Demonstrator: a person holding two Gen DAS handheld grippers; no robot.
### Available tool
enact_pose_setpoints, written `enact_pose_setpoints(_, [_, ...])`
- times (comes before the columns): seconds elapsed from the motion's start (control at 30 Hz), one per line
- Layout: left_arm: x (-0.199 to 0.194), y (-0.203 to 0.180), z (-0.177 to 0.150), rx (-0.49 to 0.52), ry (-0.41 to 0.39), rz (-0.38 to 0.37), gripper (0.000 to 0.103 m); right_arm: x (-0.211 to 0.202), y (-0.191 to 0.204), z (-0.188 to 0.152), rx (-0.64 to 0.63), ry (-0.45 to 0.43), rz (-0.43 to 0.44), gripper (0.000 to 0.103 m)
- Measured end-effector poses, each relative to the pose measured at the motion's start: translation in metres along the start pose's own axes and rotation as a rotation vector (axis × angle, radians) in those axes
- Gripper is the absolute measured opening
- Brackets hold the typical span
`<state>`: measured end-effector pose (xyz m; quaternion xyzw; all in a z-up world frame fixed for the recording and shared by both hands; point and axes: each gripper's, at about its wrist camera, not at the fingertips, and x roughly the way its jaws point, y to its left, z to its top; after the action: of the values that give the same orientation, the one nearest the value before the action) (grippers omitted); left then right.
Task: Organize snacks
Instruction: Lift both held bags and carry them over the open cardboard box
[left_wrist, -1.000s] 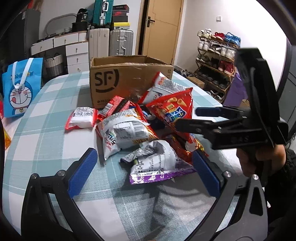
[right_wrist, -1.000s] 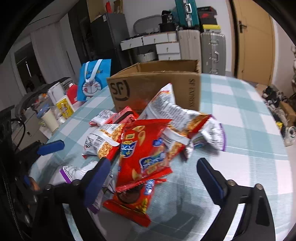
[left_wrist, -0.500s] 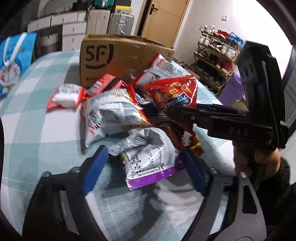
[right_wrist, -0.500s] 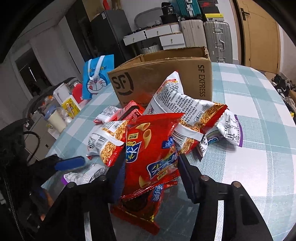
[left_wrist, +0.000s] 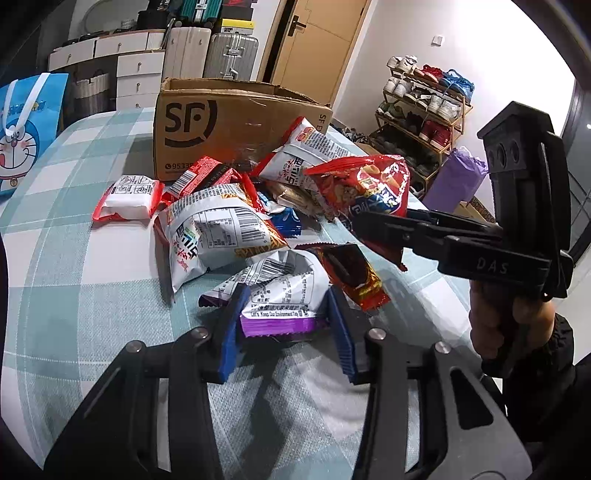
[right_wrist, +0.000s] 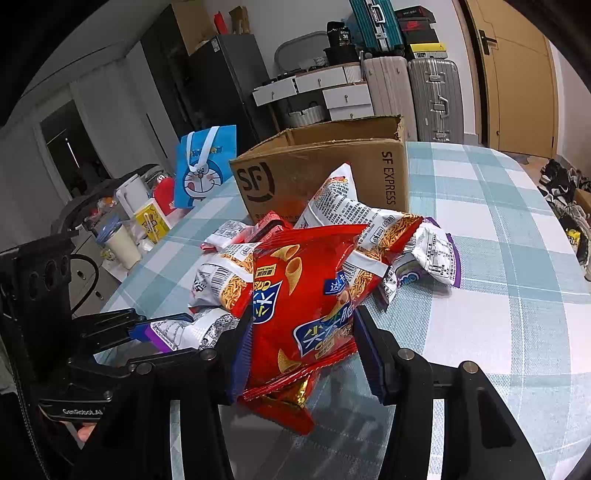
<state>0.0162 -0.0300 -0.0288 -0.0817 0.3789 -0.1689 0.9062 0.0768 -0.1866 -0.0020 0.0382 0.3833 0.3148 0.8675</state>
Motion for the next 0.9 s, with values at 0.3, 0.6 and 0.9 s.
enact_pose_setpoints(0.3, [-0.041, -0.005, -0.007, 0.018, -0.080, -0.013, 0.037, -0.014, 0.004, -0.001, -0.021, -0.039, 0.016, 0.052])
enact_pose_setpoints(0.6, [-0.072, -0.008, 0.015, 0.019, -0.181, 0.024, 0.037, -0.035, 0.008, 0.008, -0.033, -0.110, 0.030, 0.052])
enact_pose_setpoints(0.9, [-0.091, -0.005, 0.052, 0.028, -0.272, 0.083, 0.037, -0.049, 0.010, 0.028, -0.046, -0.158, 0.029, 0.052])
